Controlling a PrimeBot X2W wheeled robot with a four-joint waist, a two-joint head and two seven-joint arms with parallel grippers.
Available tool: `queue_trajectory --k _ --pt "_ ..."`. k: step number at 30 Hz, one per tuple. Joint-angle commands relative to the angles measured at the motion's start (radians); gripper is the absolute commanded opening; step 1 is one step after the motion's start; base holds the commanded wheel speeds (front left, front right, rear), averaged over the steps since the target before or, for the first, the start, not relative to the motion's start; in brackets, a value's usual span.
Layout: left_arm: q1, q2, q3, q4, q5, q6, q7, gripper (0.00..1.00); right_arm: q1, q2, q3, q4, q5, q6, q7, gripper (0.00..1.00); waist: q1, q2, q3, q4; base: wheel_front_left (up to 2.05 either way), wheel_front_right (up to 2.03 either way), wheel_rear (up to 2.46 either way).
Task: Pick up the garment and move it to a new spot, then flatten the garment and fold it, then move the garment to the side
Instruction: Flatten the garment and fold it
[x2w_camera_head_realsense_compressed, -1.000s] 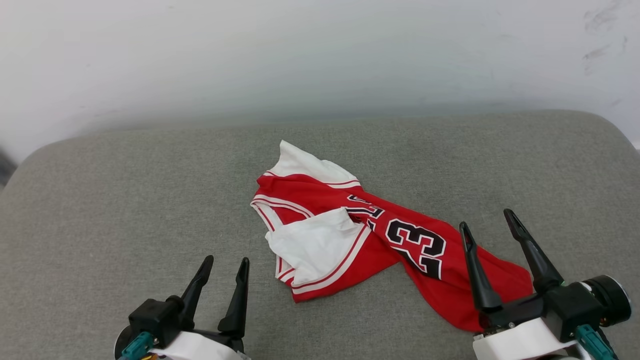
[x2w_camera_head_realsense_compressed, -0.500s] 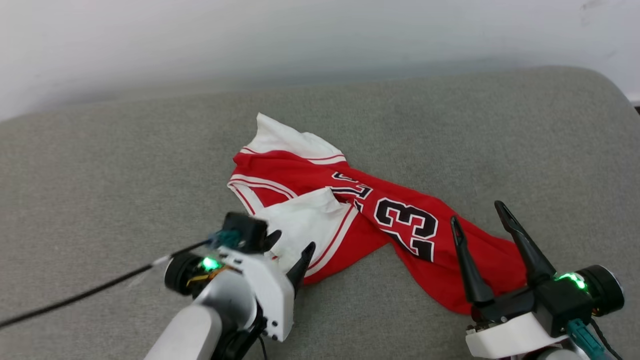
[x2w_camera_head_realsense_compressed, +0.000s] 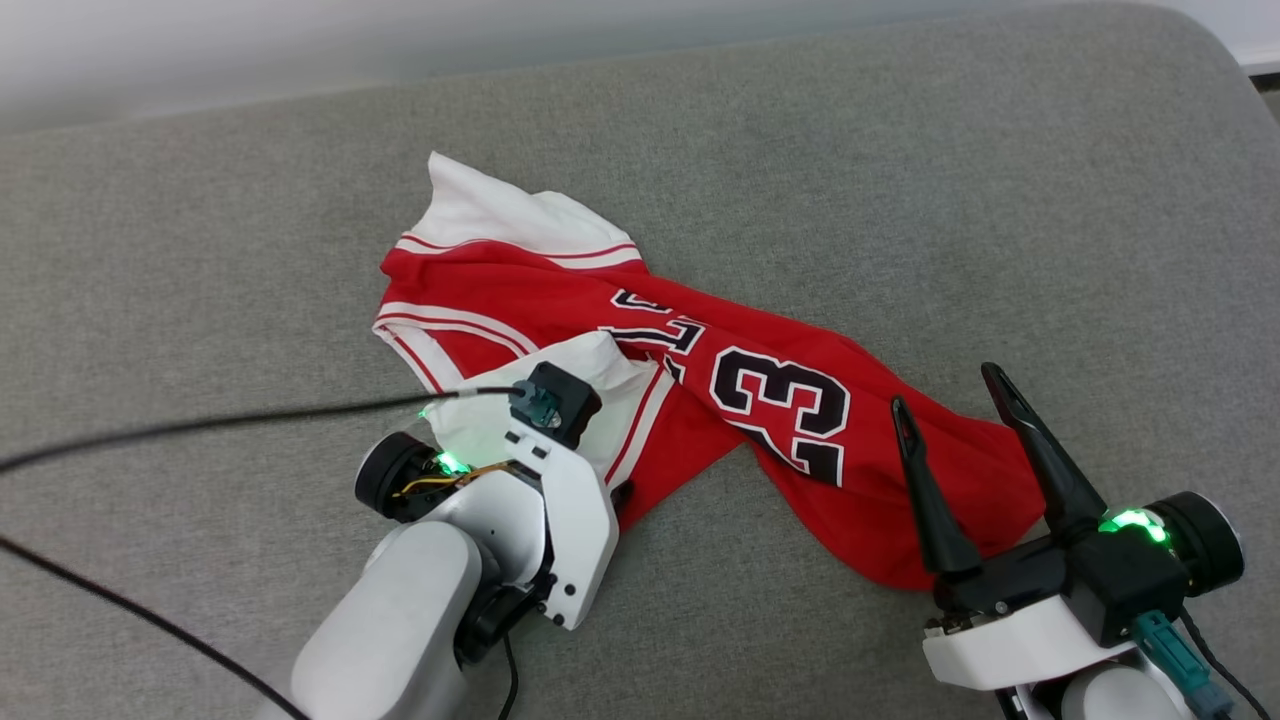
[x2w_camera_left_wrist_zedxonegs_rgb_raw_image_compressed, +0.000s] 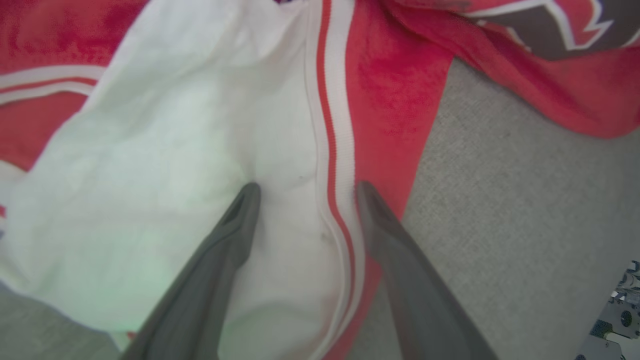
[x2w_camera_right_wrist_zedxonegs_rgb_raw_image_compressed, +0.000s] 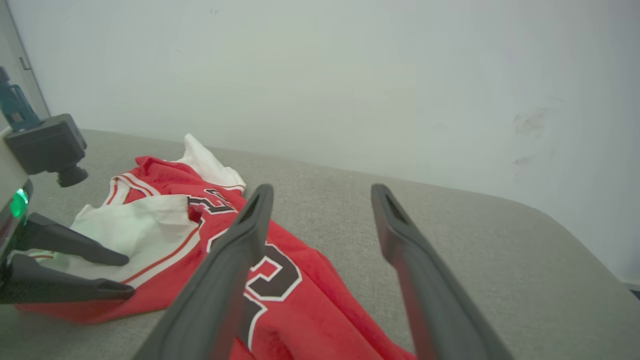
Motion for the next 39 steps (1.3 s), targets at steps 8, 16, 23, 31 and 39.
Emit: queue_trajectory --k 8,16,23,31,39 --pt "-0.027 0.009 -0.030 0.033 0.011 -0.019 -0.057 0.00 -0.017 0.002 0.001 0.012 0.009 0.000 -0.002 1.00 -0.0001 -0.0001 0.013 -0.003 0.00 0.00 0.00" --pt "-0.040 0.005 -0.008 -0.016 0.035 -0.015 -0.277 0.00 0.010 0.002 0.000 0.037 -0.001 -0.001 -0.002 1.00 -0.0001 -0.0001 -0.084 0.018 0.00 0.00 0.00" --pt "0.108 0.104 0.038 -0.167 0.067 0.021 -0.522 0.00 0.064 0.001 -0.017 0.052 -0.001 -0.001 -0.002 1.00 -0.0001 -0.0001 -0.190 0.078 0.00 0.00 0.00" --pt "0.287 0.183 0.142 -0.153 0.076 0.139 -0.698 0.00 0.085 0.001 -0.010 0.065 -0.010 -0.001 -0.002 1.00 -0.0001 -0.0001 -0.215 0.128 0.00 0.00 0.00" --pt "0.436 0.143 0.166 0.012 0.021 0.204 -0.732 1.00 0.090 0.001 -0.017 0.071 -0.015 0.000 -0.002 1.00 -0.0001 -0.0001 -0.218 0.164 0.00 0.00 0.00"
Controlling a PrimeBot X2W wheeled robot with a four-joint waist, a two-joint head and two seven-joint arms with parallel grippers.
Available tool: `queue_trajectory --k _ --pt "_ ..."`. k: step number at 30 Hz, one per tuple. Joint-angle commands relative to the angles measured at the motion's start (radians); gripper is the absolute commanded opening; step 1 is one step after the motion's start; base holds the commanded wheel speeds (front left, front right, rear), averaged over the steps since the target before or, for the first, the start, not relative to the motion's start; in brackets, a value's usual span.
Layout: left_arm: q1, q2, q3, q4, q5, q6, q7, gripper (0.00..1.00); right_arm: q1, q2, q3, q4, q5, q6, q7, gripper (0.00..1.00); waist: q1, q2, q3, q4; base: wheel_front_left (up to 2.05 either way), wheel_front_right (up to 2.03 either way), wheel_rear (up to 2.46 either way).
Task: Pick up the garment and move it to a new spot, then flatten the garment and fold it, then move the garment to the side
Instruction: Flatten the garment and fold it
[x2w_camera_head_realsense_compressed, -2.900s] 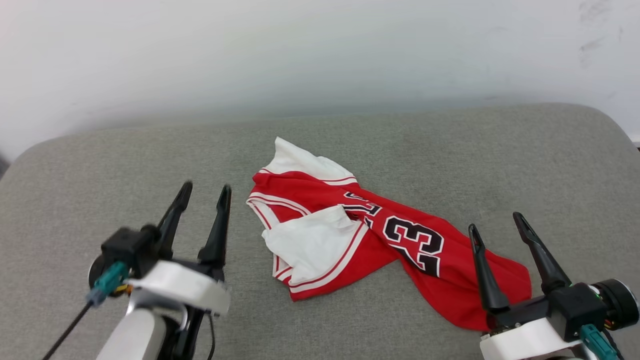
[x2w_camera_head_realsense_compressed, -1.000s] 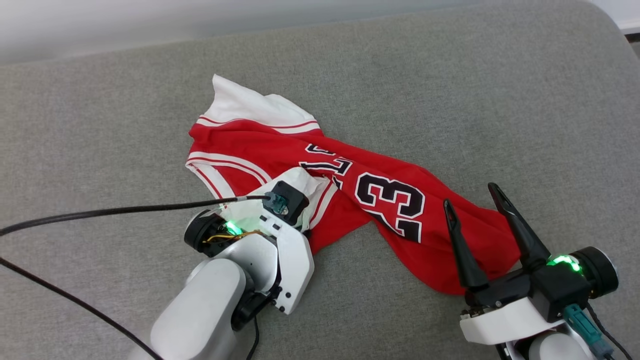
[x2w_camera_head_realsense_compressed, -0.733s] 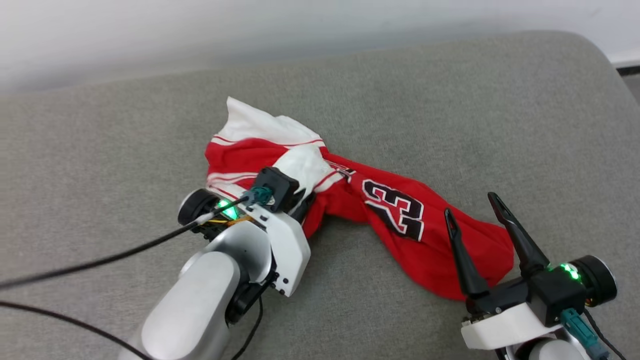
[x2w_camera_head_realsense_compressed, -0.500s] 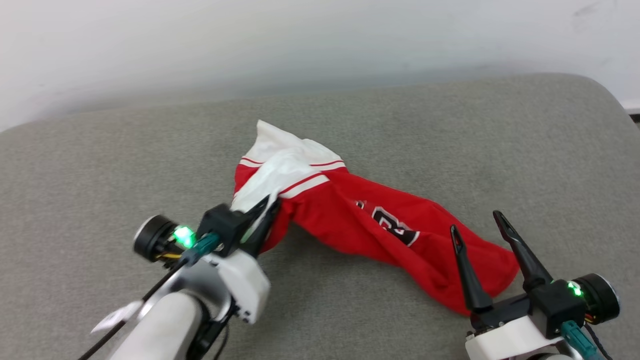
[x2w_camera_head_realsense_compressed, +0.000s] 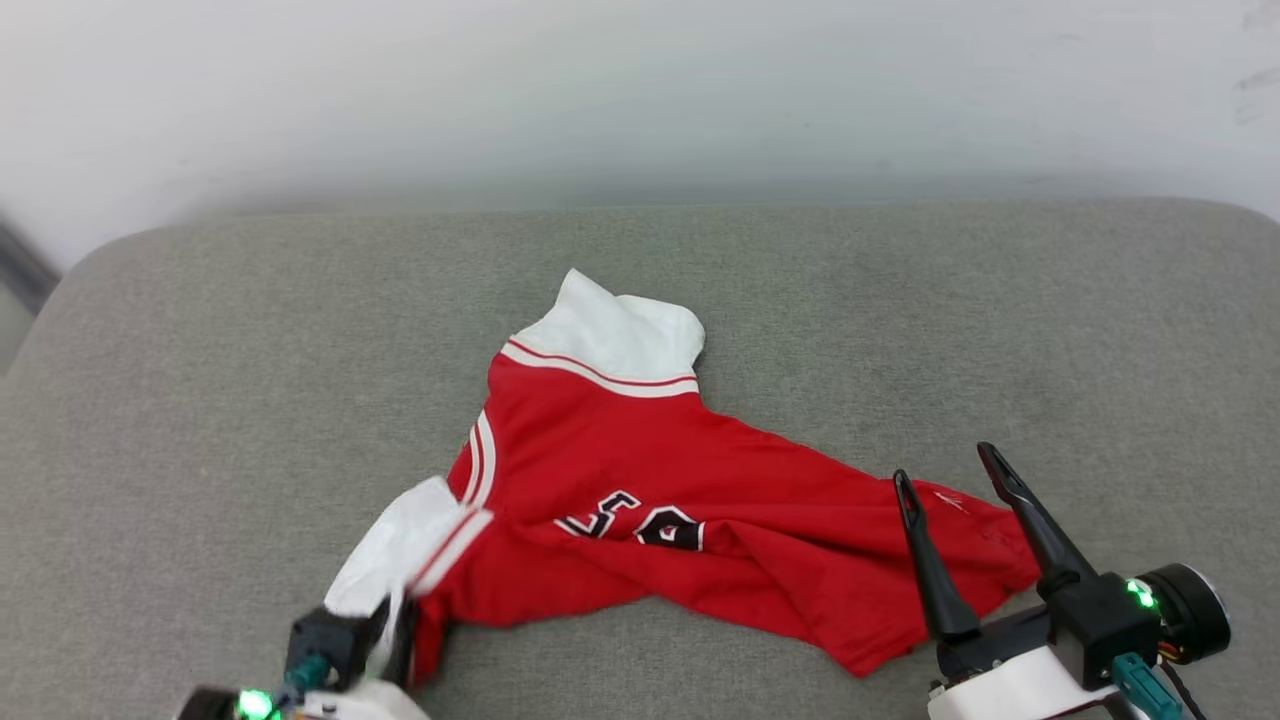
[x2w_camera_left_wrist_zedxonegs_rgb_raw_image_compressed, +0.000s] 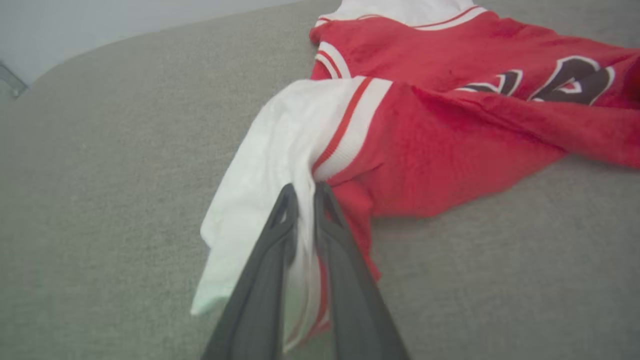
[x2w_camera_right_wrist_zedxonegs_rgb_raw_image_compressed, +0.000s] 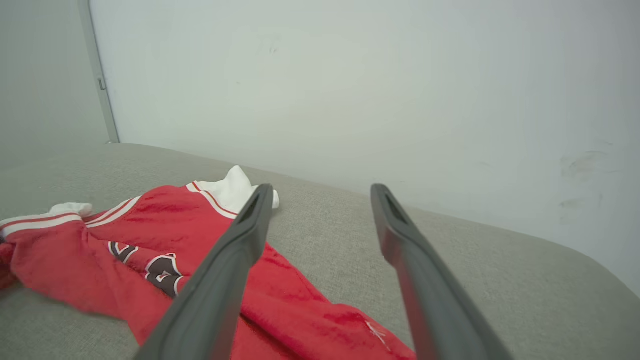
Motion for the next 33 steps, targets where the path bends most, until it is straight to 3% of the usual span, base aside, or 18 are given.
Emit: queue_trajectory --k 1,8,11,14,20,26,33 --pt "0.030 -0.005 -0.010 0.036 -0.007 0.004 0.023 1.00 0.009 0.000 0.001 0.004 -0.006 0.000 -0.002 1.00 0.0000 -0.0001 -0.003 0.008 0.00 0.00 0.00" --pt "0.005 -0.042 -0.026 0.079 -0.019 -0.009 -0.015 1.00 0.014 0.000 -0.001 0.018 -0.010 0.000 -0.002 1.00 0.0000 -0.0001 -0.027 0.028 0.00 0.00 0.00" --pt "-0.027 -0.051 -0.016 0.037 -0.014 -0.010 -0.072 1.00 0.013 0.000 0.002 0.019 -0.007 0.000 -0.002 1.00 0.0000 -0.0001 -0.039 0.025 0.00 0.00 0.00" --pt "-0.065 -0.059 -0.019 -0.036 -0.021 -0.045 -0.109 1.00 0.009 0.000 0.003 0.016 -0.006 0.000 -0.002 1.00 0.0000 -0.0001 -0.041 0.014 0.00 0.00 0.00" --pt "-0.160 -0.050 -0.047 -0.108 -0.020 -0.086 -0.024 1.00 -0.005 0.000 0.013 0.012 -0.011 0.000 -0.002 1.00 0.0000 -0.0001 -0.020 -0.026 0.00 0.00 0.00" --pt "-0.345 -0.046 -0.093 -0.102 -0.093 -0.173 0.284 1.00 -0.030 0.000 0.006 -0.002 -0.013 0.000 -0.002 1.00 0.0000 -0.0001 0.040 -0.094 0.00 0.00 0.00" --pt "-0.565 -0.006 -0.116 -0.027 -0.183 -0.215 0.650 1.00 -0.061 0.001 -0.014 -0.025 0.004 0.000 -0.002 1.00 0.0000 -0.0001 0.126 -0.175 0.00 0.00 0.00"
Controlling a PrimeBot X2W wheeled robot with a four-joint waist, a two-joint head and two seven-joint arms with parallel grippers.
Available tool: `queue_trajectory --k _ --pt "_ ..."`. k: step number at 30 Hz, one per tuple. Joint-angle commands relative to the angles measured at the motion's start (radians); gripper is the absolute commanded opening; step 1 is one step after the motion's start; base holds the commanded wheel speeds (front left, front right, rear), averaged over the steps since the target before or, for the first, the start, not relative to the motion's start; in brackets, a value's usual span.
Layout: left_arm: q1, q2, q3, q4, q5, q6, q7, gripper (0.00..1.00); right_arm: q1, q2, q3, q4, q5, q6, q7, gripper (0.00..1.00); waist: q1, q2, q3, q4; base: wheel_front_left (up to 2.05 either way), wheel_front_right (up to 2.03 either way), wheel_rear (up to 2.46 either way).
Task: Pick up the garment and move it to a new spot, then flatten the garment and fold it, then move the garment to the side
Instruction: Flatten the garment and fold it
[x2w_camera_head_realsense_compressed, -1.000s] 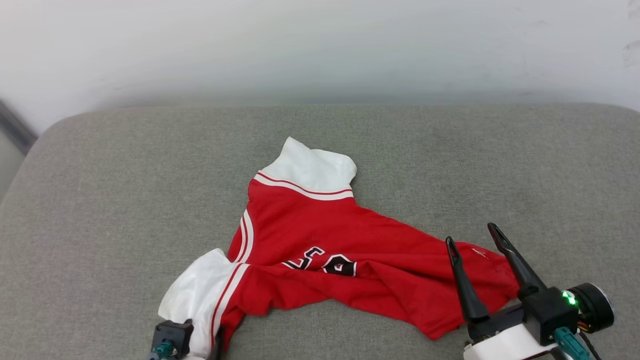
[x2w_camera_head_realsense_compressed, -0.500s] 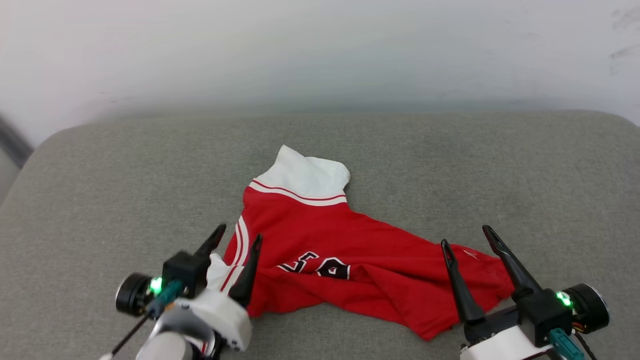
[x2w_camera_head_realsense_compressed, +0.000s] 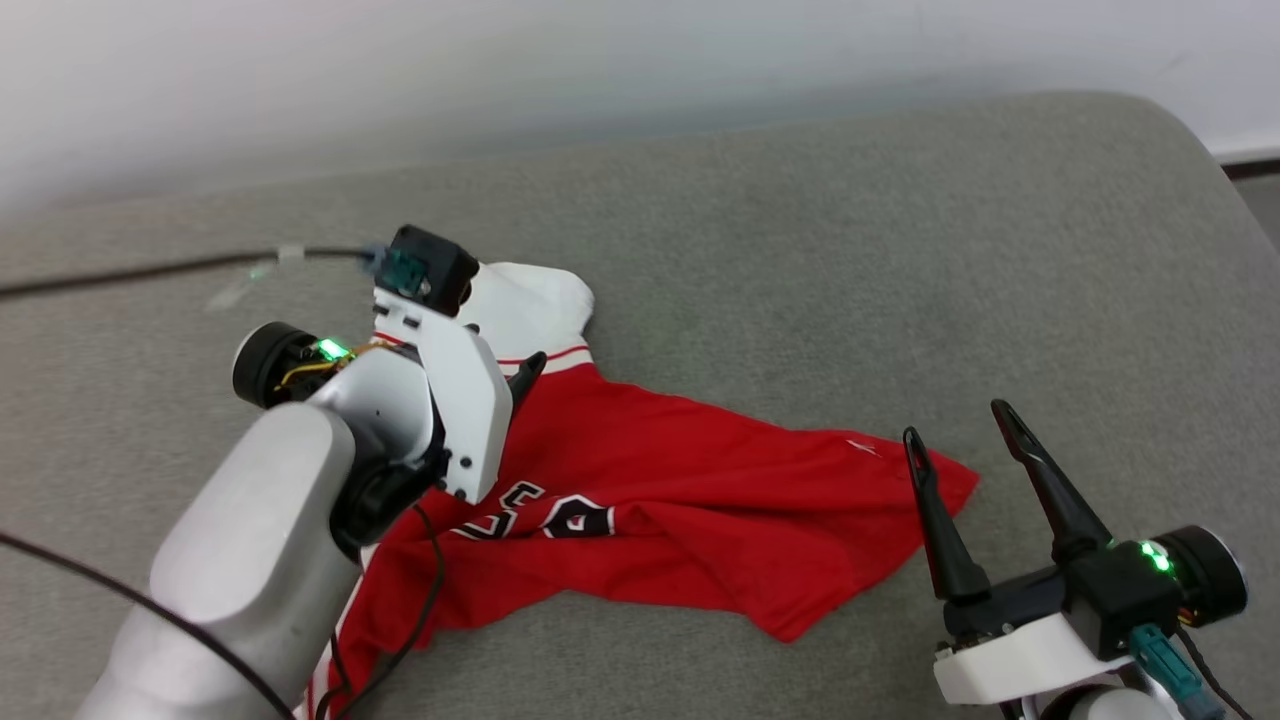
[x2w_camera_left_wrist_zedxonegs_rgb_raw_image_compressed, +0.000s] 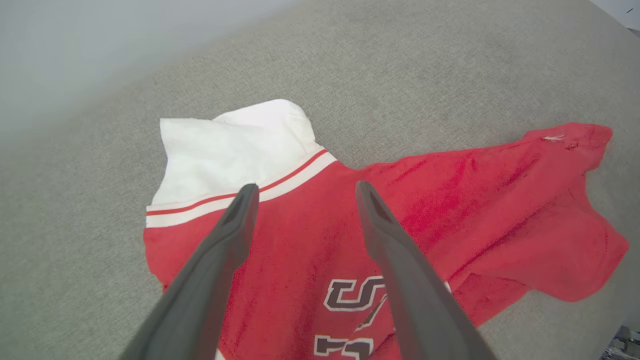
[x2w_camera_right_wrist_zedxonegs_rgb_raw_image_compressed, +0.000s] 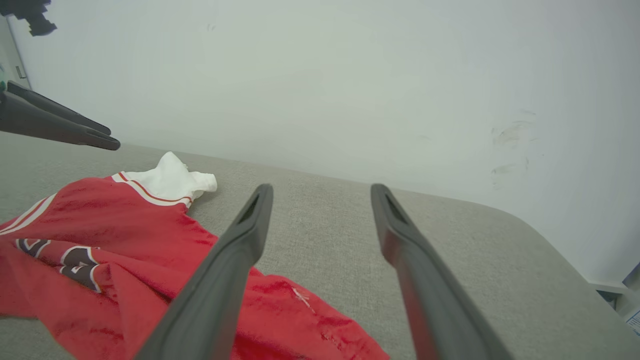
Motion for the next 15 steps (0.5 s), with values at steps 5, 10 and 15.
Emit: queue_trajectory --k 5,10,15 --pt "-0.094 0.020 -0.016 0.073 -0.032 -0.008 0.161 1.00 -0.042 0.001 0.010 -0.020 0.005 -0.001 -0.002 1.00 -0.0001 0.0000 0.091 -0.078 0.00 0.00 0.00" --pt "-0.155 0.047 -0.037 0.165 -0.006 -0.005 0.218 1.00 -0.062 0.001 0.014 -0.027 0.015 -0.001 -0.002 1.00 -0.0001 0.0000 0.142 -0.113 0.00 0.00 0.00" --pt "-0.183 0.055 -0.048 0.262 0.003 -0.006 0.237 1.00 -0.076 0.001 0.020 -0.028 0.013 -0.001 -0.002 1.00 -0.0001 0.0000 0.167 -0.138 0.00 0.00 0.00"
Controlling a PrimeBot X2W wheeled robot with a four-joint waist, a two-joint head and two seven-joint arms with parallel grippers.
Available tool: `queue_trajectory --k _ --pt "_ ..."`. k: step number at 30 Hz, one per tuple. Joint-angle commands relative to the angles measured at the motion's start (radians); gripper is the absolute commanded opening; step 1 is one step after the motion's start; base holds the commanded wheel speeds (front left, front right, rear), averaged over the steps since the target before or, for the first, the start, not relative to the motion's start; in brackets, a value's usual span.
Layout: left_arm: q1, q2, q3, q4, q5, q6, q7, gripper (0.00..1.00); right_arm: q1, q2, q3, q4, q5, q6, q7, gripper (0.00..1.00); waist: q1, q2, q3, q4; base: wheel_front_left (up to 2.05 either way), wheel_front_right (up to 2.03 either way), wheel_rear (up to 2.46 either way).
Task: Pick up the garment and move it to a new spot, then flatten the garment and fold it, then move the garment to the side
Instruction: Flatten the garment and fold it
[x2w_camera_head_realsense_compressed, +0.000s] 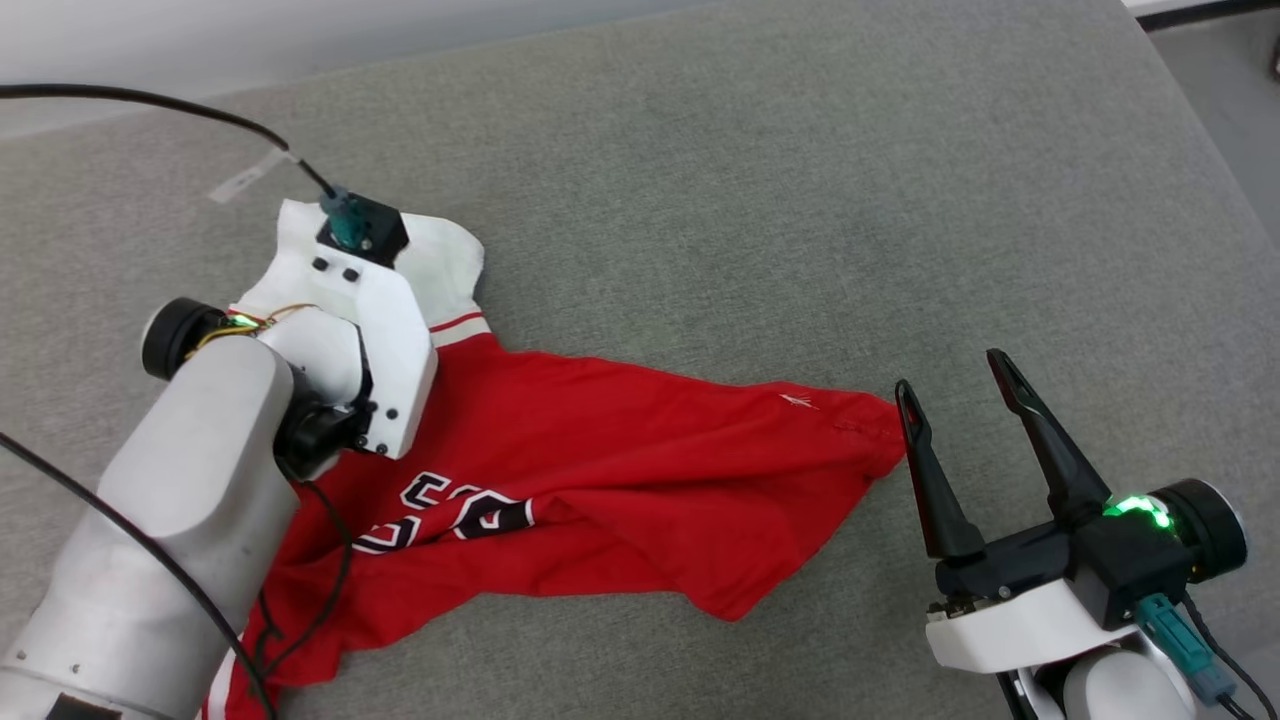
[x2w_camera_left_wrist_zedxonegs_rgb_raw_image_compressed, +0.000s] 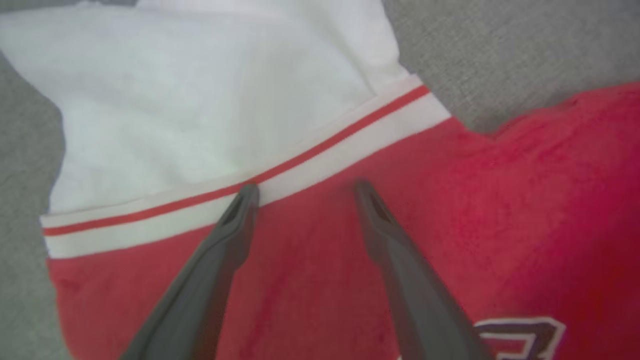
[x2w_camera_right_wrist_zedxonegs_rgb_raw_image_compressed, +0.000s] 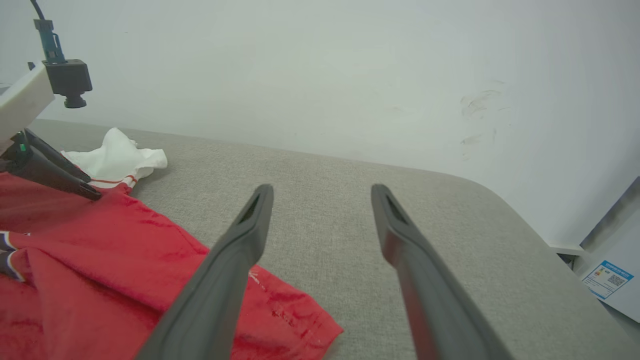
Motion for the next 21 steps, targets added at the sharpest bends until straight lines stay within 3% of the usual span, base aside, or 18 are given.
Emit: queue_trajectory --k 1,2,3,4,9,12,13,14,15,21 --pt "-0.012 0.005 -0.003 0.014 0.000 -0.005 0.006 1.00 -0.013 0.001 0.005 -0.005 -0.005 0.000 -0.002 1.00 -0.0001 -0.0001 0.013 -0.013 0.00 0.00 0.00" --pt "-0.007 0.005 -0.009 0.028 0.000 -0.005 0.012 1.00 -0.012 0.001 0.006 -0.007 0.001 -0.001 -0.002 1.00 -0.0001 -0.0001 0.014 -0.016 0.00 0.00 0.00" --pt "-0.001 0.008 -0.016 0.041 -0.003 -0.007 0.021 0.36 -0.013 0.001 0.008 -0.010 0.007 -0.001 -0.002 1.00 -0.0001 -0.0001 0.016 -0.018 0.00 0.00 0.00" --pt "0.006 0.012 -0.023 0.052 -0.007 -0.010 0.030 0.00 -0.013 0.001 0.011 -0.013 0.012 -0.001 -0.002 1.00 -0.0001 -0.0001 0.018 -0.021 0.00 0.00 0.00" --pt "0.026 0.024 -0.054 0.080 0.002 -0.019 0.014 0.00 -0.019 0.001 0.023 -0.011 0.019 -0.001 -0.002 1.00 -0.0001 -0.0001 0.019 -0.029 0.00 0.00 0.00" --pt "0.020 0.005 -0.049 0.082 0.002 -0.020 -0.047 0.00 -0.017 0.001 0.023 -0.003 0.016 -0.001 -0.002 1.00 -0.0001 -0.0001 0.004 -0.037 0.00 0.00 0.00" --pt "0.010 0.001 -0.049 0.079 0.011 -0.021 -0.077 0.00 -0.018 0.001 0.022 -0.002 0.013 -0.001 -0.002 1.00 -0.0001 -0.0001 -0.003 -0.040 0.00 0.00 0.00" --pt "-0.040 -0.012 -0.052 0.064 0.046 -0.022 -0.204 0.00 -0.014 0.001 0.016 0.000 0.007 -0.001 -0.002 1.00 -0.0001 -0.0001 -0.027 -0.049 0.00 0.00 0.00" --pt "-0.055 -0.021 -0.053 0.062 0.053 -0.023 -0.249 0.00 -0.013 0.001 0.015 0.000 0.003 -0.001 -0.002 1.00 -0.0001 -0.0001 -0.035 -0.052 0.00 0.00 0.00" --pt "-0.108 -0.121 -0.083 0.058 0.068 -0.026 -0.436 0.00 0.005 0.001 0.008 0.005 0.001 -0.001 -0.002 1.00 -0.0001 -0.0001 -0.078 -0.070 0.00 0.00 0.00"
